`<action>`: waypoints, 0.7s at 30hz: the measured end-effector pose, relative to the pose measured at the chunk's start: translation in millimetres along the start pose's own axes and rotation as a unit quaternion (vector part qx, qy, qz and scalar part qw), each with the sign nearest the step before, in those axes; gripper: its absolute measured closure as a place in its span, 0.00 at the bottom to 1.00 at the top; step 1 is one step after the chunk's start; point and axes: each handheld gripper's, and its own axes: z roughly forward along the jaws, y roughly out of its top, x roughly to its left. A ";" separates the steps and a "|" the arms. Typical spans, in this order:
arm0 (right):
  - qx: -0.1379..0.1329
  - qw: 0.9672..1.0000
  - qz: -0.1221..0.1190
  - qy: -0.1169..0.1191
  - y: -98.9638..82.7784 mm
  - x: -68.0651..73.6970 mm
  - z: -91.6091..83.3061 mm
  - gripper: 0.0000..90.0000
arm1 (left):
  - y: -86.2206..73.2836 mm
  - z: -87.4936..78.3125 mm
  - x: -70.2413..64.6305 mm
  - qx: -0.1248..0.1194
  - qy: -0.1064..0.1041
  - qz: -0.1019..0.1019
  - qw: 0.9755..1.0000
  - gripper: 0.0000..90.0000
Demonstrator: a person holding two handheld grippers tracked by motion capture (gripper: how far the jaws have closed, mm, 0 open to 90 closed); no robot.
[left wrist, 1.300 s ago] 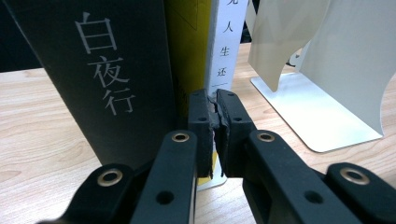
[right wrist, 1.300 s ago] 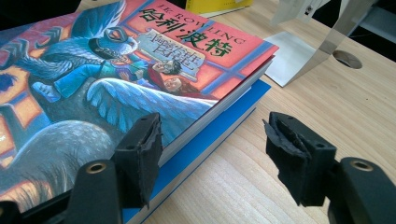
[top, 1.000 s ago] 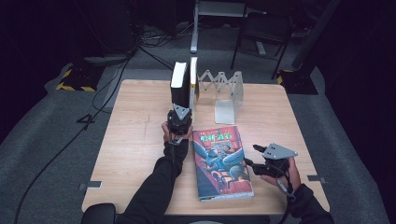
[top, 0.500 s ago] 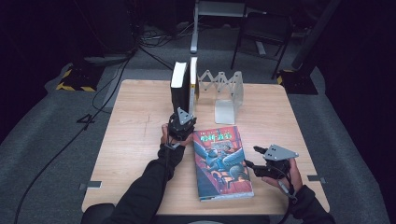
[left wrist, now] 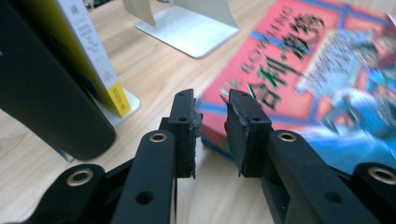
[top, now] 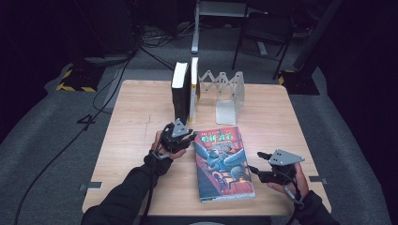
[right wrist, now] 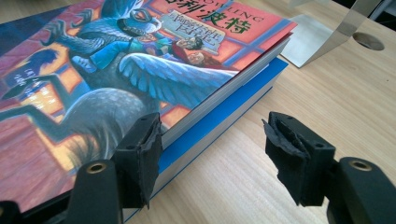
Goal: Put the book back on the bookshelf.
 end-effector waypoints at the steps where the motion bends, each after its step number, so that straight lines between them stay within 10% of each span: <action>1: 0.001 1.000 -0.001 0.002 -0.8 0.1 -1.2 0.40 | -2.0 -2.3 -2.3 0.005 -0.004 0.009 1.000 0.79; 9: 0.008 1.000 0.003 0.016 -5.5 3.4 -7.2 0.40 | -21.4 -24.5 -17.2 0.046 -0.058 0.075 0.994 0.77; 21: 0.017 0.999 0.005 0.029 -8.2 13.2 -11.9 0.40 | -47.8 -47.5 -35.0 0.081 -0.111 0.091 0.986 0.72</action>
